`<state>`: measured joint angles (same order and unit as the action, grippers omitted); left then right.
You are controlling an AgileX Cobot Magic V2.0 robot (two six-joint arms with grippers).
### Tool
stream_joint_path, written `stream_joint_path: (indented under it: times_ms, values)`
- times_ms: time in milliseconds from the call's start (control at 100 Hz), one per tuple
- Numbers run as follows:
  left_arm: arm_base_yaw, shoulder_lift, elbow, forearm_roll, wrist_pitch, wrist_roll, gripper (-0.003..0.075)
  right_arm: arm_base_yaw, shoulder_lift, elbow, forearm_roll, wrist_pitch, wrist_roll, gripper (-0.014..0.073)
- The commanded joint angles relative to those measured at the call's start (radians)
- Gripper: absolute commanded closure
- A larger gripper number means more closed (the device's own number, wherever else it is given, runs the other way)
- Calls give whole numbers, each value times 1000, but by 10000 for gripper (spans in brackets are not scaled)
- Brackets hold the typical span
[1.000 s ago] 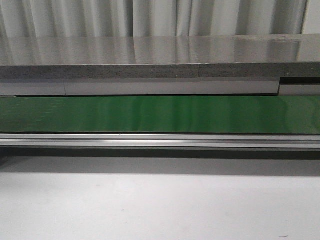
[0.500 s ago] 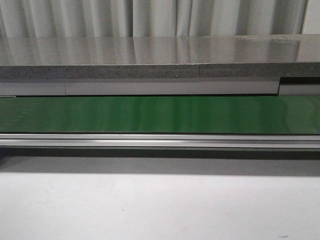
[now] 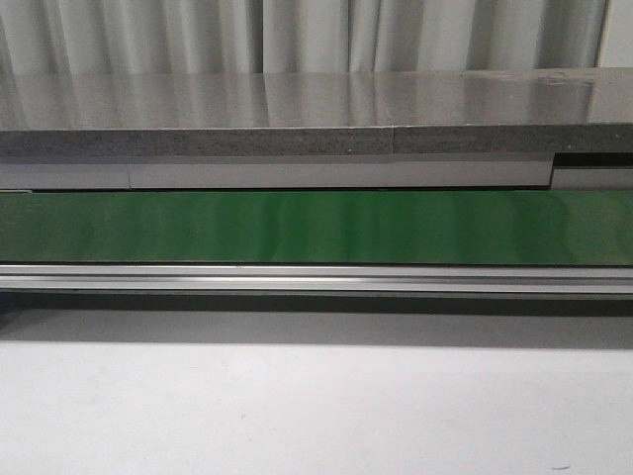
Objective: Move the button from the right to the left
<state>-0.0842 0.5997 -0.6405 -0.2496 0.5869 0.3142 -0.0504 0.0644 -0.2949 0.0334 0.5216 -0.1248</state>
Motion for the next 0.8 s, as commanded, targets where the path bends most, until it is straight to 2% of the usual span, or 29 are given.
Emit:
stream_joint_path:
  times_ms: [0,460,530,660,790]
  values:
    - [-9,-54,1,-22,-79,-2,741,0,7,-25,-8,-85,1,662]
    - [-9,-395,179,-22,-105,-2,741,0,7,-25,-8,-85,1,662]
    - [-9,-418,218,-23,-149,-10,741,0,7,-25,-8,-85,1,662]
    - [-9,-436,301,-28,-311,-29,741,0,7,-25,-8,-85,1,662]
    - [-9,-446,352,-40,-374,-59,741,0,7,-25,-8,-85,1,662]
